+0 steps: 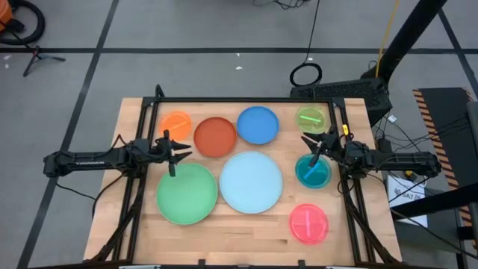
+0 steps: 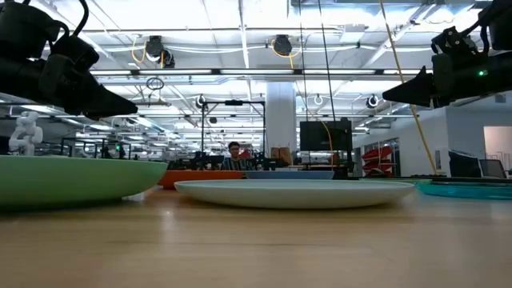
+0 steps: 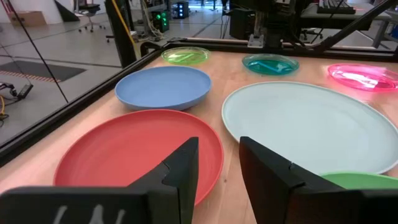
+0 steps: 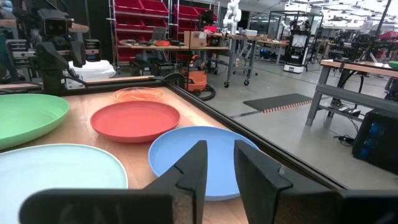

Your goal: Stack plastic plates

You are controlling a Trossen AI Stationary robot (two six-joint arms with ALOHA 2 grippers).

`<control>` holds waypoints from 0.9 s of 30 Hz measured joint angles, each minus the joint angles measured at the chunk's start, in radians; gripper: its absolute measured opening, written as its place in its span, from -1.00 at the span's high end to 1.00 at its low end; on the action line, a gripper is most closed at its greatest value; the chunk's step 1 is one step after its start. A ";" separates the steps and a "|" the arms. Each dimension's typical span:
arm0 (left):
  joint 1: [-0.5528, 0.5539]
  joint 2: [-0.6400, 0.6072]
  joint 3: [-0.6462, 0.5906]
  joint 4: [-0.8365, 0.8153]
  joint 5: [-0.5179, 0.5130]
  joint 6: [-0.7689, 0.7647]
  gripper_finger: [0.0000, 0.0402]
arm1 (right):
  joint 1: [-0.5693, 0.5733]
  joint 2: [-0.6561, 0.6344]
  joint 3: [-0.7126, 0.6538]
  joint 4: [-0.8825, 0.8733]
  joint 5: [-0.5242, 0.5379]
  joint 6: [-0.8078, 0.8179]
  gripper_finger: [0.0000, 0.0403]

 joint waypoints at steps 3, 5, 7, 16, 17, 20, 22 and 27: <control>0.000 0.000 0.000 0.000 0.000 0.000 0.38 | 0.000 0.000 0.000 0.000 0.000 0.001 0.64; 0.000 0.000 0.000 0.000 0.000 0.000 0.38 | 0.000 0.000 0.000 0.005 0.000 0.008 0.64; 0.000 0.000 0.000 0.000 0.000 0.000 0.38 | 0.000 0.000 0.009 0.007 0.000 0.020 0.64; 0.000 0.000 0.000 0.000 0.000 0.000 0.38 | 0.000 0.000 0.036 0.005 0.000 0.034 0.64; 0.000 0.000 0.000 0.001 0.000 0.001 0.38 | 0.000 0.000 0.036 0.005 0.000 0.034 0.64; 0.000 0.000 0.000 0.008 0.000 -0.013 0.38 | 0.000 0.000 0.036 0.006 0.000 0.032 0.64; -0.002 0.000 0.000 0.018 0.000 -0.103 0.38 | 0.000 0.001 0.037 0.024 0.000 0.098 0.64; -0.001 0.000 0.000 0.090 -0.006 -0.440 0.38 | 0.000 0.042 0.038 0.097 -0.145 0.271 0.64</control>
